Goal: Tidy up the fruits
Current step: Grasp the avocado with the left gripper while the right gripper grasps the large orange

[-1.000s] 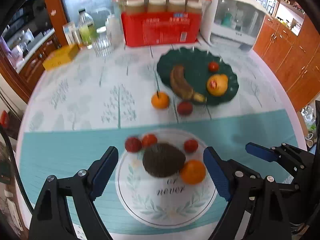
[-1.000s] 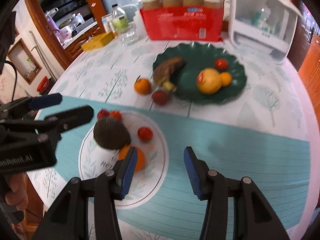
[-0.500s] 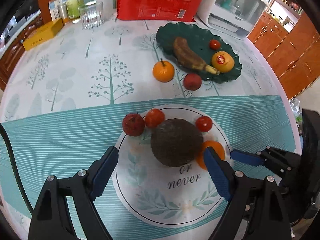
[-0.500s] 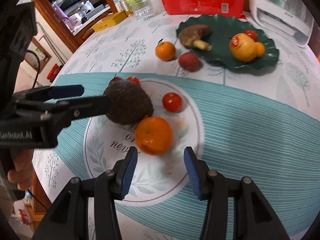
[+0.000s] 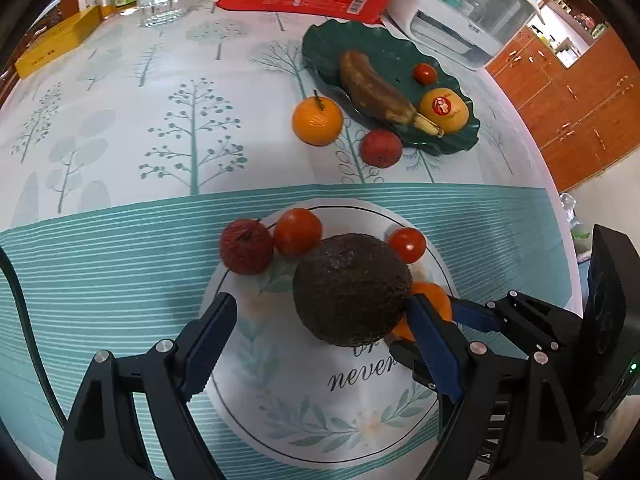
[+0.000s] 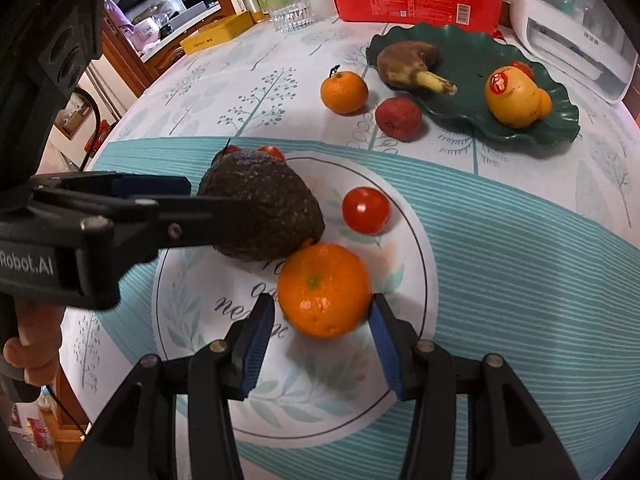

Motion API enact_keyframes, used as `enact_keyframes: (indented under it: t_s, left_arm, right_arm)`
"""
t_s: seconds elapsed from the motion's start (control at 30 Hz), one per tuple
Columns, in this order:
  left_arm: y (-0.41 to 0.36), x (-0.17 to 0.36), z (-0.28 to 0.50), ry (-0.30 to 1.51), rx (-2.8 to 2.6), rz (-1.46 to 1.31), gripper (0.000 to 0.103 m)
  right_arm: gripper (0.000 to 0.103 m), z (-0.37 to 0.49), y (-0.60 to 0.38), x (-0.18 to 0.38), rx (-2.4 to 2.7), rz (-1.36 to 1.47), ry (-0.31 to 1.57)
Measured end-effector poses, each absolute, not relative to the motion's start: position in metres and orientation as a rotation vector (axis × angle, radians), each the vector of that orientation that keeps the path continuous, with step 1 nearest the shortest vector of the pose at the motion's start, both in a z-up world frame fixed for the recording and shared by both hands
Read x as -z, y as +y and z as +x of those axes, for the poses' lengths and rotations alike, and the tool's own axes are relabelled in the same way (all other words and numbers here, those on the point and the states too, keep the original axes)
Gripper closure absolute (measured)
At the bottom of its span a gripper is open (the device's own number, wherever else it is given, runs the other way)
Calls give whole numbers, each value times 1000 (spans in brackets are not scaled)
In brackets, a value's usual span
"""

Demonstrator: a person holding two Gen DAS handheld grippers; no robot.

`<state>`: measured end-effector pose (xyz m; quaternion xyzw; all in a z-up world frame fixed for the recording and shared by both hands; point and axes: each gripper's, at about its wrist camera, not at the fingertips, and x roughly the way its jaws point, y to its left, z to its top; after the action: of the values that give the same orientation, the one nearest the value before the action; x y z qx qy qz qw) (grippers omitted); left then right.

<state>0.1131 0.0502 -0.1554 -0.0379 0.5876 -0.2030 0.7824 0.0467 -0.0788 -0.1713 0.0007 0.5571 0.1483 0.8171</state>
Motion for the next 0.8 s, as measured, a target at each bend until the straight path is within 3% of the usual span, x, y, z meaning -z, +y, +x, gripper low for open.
enact_keyframes:
  t_s: [0.27, 0.5, 0.8]
  left_arm:
    - [34, 163, 118, 1288, 470, -57, 20]
    - [25, 170, 120, 1311, 481, -65, 33]
    - [26, 175, 123, 1315, 464, -122, 35]
  right_arm:
    - [57, 47, -99, 168, -266, 54, 1178]
    - [57, 48, -115, 168, -234, 82, 1176]
    - [57, 47, -115, 168, -232, 80, 1170]
